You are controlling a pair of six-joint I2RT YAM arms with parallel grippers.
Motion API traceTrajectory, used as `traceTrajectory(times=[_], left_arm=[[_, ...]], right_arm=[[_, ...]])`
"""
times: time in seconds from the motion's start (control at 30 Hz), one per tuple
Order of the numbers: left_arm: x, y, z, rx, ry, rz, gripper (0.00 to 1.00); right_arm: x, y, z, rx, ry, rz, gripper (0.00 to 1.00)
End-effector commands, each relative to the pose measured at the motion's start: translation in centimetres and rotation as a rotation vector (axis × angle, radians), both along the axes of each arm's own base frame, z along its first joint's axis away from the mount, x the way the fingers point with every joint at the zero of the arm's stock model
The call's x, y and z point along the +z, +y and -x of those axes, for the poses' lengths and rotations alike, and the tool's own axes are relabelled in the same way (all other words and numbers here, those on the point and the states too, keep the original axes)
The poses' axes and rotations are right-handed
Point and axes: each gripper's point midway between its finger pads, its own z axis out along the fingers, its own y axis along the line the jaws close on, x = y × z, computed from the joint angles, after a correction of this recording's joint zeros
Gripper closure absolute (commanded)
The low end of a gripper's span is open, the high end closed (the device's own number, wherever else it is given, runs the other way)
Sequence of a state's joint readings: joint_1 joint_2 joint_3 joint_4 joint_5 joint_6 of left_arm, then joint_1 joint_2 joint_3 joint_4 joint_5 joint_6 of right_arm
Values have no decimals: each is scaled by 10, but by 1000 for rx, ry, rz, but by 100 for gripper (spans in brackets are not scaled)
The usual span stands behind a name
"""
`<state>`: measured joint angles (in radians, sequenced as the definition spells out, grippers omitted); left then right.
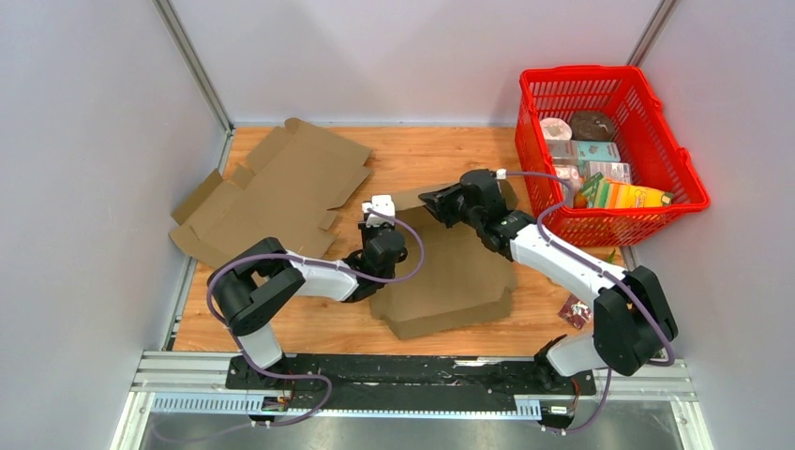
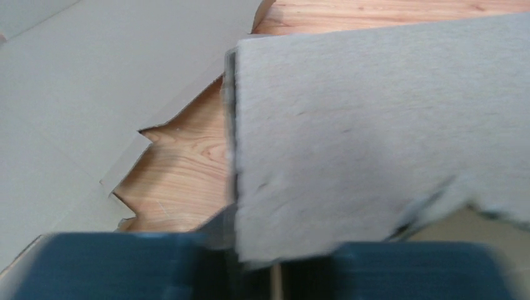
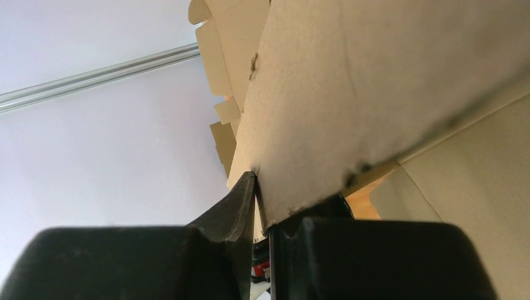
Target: Fold the paper box
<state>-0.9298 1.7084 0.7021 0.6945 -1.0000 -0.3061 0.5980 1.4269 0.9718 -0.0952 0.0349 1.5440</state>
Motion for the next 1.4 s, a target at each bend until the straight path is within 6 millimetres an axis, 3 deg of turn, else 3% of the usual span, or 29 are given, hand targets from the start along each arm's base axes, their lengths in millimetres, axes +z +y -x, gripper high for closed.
traceTrajectory(times=[0.0, 0.07, 0.17, 0.27, 0.3, 0.37, 0.43, 0.47, 0.53, 0.57, 0.6, 0.7, 0.77, 0.93, 1.07, 1.2, 1.37], left_arm=[[-6, -17, -6, -73, 4, 23, 91], [-12, -17, -8, -71, 3, 21, 100], [-15, -17, -8, -85, -12, 24, 100], [-17, -19, -3, -127, -8, 34, 100], [-20, -17, 0, -138, -4, 28, 100], [-18, -16, 2, -146, -3, 36, 100], [-17, -14, 7, -165, -7, 51, 100], [-19, -13, 11, -174, -2, 59, 100], [-15, -18, 12, -213, 1, 67, 100], [-12, -21, 11, -218, 5, 70, 100], [-17, -19, 14, -221, 38, 46, 100], [-10, -18, 17, -225, 56, 44, 100], [-4, -15, 20, -229, 52, 57, 100], [1, -10, 23, -221, 48, 53, 100], [2, -13, 22, -227, 49, 63, 100], [0, -13, 22, -228, 55, 65, 100], [4, -13, 23, -230, 48, 75, 100]], right_arm=[[-18, -4, 23, 26, 84, 88, 86], [-18, -7, 24, 18, 81, 107, 86], [-12, -8, 20, 38, 17, 153, 74], [-8, -19, 16, 121, -105, 310, 47], [-7, -24, 18, 189, -173, 402, 32], [9, -27, 23, 318, -298, 470, 25], [13, -44, 33, 441, -402, 662, 15], [27, -53, 40, 464, -447, 706, 14], [26, -77, 57, 558, -450, 858, 5], [34, -83, 65, 581, -472, 883, 4], [26, -96, 80, 627, -407, 915, 4], [36, -115, 98, 654, -380, 953, 3], [49, -126, 100, 610, -368, 945, 3], [51, -150, 90, 523, -270, 822, 6], [41, -144, 74, 523, -240, 750, 13], [46, -132, 53, 468, -276, 605, 18], [29, -124, 44, 419, -250, 389, 28]])
